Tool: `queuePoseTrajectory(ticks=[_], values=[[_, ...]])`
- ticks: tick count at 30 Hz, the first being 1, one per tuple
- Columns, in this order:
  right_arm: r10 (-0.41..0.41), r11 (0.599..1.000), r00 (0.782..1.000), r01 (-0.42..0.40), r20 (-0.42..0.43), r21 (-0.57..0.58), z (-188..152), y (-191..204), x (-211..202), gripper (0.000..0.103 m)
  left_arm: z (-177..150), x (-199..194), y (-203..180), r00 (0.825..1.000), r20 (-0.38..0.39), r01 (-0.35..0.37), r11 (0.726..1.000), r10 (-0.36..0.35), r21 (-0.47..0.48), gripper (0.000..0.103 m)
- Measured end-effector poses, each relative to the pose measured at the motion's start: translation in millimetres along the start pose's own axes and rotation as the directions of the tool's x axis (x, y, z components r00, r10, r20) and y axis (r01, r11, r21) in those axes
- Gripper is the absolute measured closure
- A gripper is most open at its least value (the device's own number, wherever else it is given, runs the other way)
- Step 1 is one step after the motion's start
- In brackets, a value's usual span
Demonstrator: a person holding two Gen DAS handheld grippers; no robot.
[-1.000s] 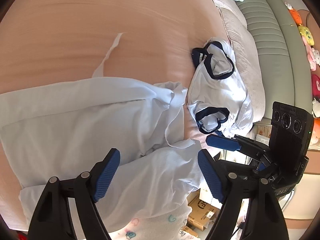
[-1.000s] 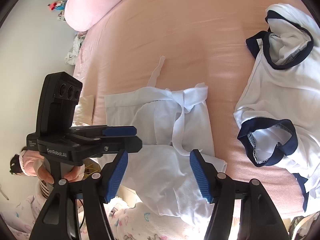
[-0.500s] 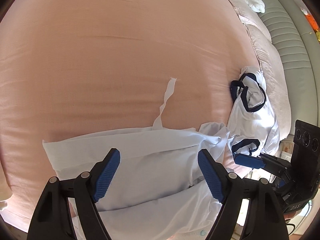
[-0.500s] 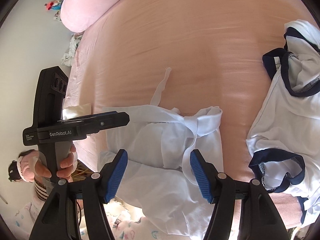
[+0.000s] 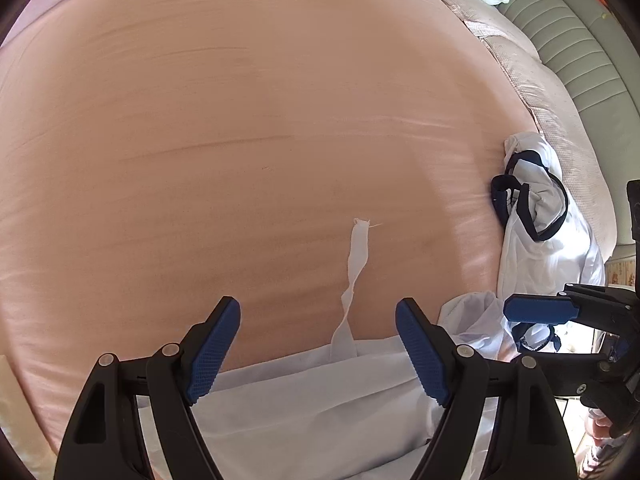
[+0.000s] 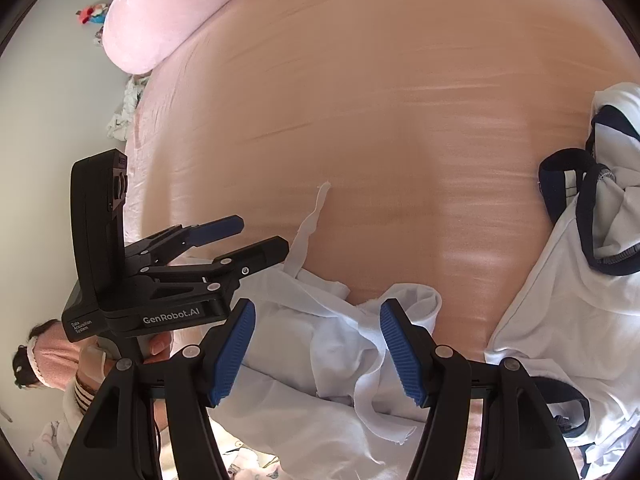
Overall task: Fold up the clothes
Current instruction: 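Move both grippers to the garment's edge beside the remaining tie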
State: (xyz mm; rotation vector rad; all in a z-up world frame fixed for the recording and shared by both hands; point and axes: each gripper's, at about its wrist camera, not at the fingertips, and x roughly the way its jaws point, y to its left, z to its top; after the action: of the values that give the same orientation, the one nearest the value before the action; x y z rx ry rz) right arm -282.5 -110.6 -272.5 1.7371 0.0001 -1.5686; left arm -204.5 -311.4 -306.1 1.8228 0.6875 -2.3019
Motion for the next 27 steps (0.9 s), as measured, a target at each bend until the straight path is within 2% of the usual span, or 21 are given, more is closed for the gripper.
queuePoseTrajectory(ticks=[3, 9, 16, 19, 22, 27], values=[[-0.008, 1.000, 1.000, 0.008, 0.005, 0.022, 4, -3, 3, 0.038, 4, 9, 1, 1.000, -0.011, -0.001, 1.000, 0.001, 0.000, 0.023], [0.031, 0.993, 0.999, -0.032, 0.014, 0.114, 14, -19, 8, 0.038, 1, 19, -3, 1.000, -0.012, -0.025, 0.999, 0.026, 0.032, 0.023], [0.131, 0.964, 0.990, -0.139, 0.051, 0.227, 37, -24, 23, 0.038, -10, 24, -22, 0.994, 0.041, -0.106, 0.988, 0.102, 0.110, 0.024], [0.197, 0.944, 0.980, -0.201, 0.041, 0.261, 45, -23, 41, 0.038, -15, 24, -26, 0.994, 0.060, -0.100, 0.990, 0.094, 0.104, 0.025], [0.212, 0.931, 0.977, -0.213, 0.038, 0.295, 46, -25, 55, 0.038, -20, 23, -28, 0.994, 0.078, -0.086, 0.992, 0.079, 0.087, 0.025], [0.226, 0.909, 0.973, -0.224, 0.035, 0.350, 46, -29, 76, 0.038, -29, 22, -31, 0.993, 0.108, -0.061, 0.996, 0.054, 0.060, 0.052]])
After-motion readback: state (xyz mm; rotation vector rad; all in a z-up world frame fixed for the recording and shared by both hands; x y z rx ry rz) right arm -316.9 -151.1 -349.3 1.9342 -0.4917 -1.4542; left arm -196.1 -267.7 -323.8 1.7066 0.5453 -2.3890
